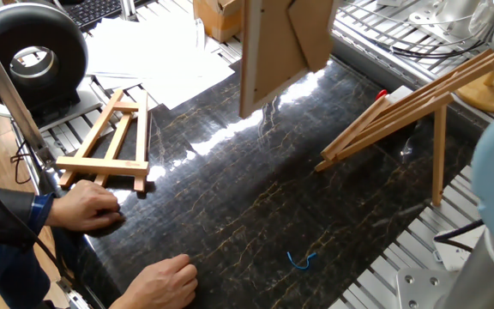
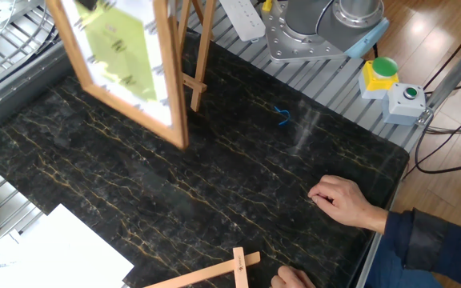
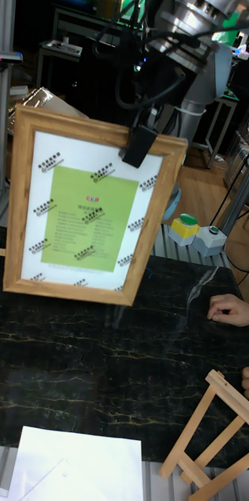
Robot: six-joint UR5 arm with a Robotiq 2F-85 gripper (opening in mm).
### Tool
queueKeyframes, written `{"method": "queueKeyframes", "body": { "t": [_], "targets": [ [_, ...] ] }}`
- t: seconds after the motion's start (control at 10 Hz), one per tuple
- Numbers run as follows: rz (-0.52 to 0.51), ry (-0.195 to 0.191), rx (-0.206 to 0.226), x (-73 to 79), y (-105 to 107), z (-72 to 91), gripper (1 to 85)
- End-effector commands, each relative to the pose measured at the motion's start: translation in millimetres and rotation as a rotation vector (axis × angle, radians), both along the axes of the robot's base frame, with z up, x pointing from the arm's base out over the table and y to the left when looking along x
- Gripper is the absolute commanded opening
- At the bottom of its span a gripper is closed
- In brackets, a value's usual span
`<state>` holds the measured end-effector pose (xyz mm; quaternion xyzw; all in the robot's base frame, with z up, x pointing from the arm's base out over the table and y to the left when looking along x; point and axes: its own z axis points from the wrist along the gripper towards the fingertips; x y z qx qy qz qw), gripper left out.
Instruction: Put the photo frame on the bracket
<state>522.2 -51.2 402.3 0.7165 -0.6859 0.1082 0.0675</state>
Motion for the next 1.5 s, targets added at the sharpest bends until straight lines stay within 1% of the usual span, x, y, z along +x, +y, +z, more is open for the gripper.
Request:
{"method": "queueKeyframes", "body": {
  "t": [0.0, 0.1, 0.2, 0.4, 0.5, 0.6, 0.8, 0.9, 1.0, 1.1, 1.2, 1.3, 1.4],
  "targets": [
    [0.045, 0.018, 0.006, -31.8, -7.8, 14.2, 1.7],
    [0.068, 0.019, -0.008, -39.0, -13.7, 16.9, 1.7],
    [0.09, 0.013, -0.025, -44.9, -20.2, 19.3, 1.7],
    [0.1, 0.006, -0.021, -58.7, -25.2, 19.0, 1.7],
    [0.083, 0.004, -0.009, -66.6, -25.0, 18.2, 1.7],
    [0.074, -0.003, -0.013, -71.5, -28.5, 18.7, 1.7],
    [0.039, -0.009, 0.016, -82.0, -28.6, 11.5, 1.7],
    [0.032, -0.009, 0.013, -81.9, -29.3, 12.0, 1.7],
    [0.033, -0.012, -0.002, -75.7, -30.8, 15.9, 1.7],
    [0.023, -0.008, -0.007, -66.1, -27.8, 20.1, 1.7],
    [0.012, -0.003, -0.025, -55.4, -26.6, 24.9, 1.7],
    [-0.007, -0.001, -0.027, -50.4, -24.4, 25.6, 1.7],
    [-0.018, -0.003, -0.02, -50.8, -22.9, 25.2, 1.7]
  ]
}}
